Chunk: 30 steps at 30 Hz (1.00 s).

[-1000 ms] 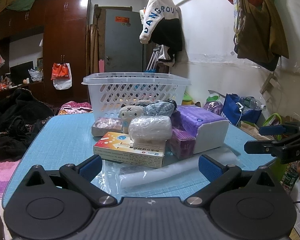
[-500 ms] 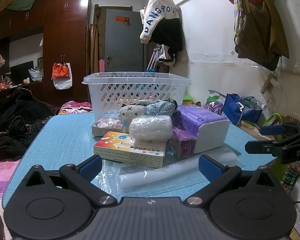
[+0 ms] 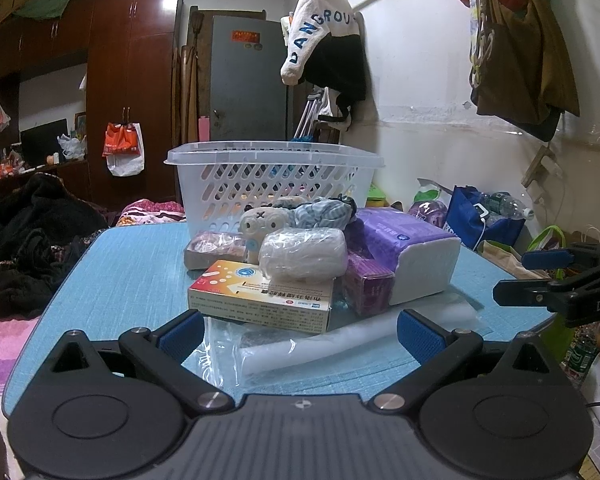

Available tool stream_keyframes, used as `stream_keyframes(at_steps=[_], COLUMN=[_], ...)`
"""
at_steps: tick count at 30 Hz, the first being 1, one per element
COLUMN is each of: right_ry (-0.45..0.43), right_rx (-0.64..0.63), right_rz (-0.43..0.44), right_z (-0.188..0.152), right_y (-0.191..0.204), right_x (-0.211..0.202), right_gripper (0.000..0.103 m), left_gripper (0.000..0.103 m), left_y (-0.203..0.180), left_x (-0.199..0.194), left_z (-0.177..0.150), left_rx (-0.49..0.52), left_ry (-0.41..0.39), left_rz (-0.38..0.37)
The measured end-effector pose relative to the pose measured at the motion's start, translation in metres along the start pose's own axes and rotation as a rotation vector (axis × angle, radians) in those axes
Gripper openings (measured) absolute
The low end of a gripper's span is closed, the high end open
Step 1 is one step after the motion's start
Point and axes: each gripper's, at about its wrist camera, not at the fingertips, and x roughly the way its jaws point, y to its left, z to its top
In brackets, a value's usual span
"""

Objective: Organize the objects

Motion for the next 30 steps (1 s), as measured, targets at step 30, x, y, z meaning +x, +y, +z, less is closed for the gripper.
stream_keyframes(at_steps=[30], right_ry=[0.006], right_rx=[-0.006], right_rz=[0.0], right_z=[-0.0033], right_y=[-0.0006], right_x=[0.0015], right_gripper=[0.103], left_gripper=[0.103], left_y=[0.0003], left_x=[0.0028], left_z=[-0.0003], left_rx=[-0.004], left_ry=[0.011], left_rz=[-0.011])
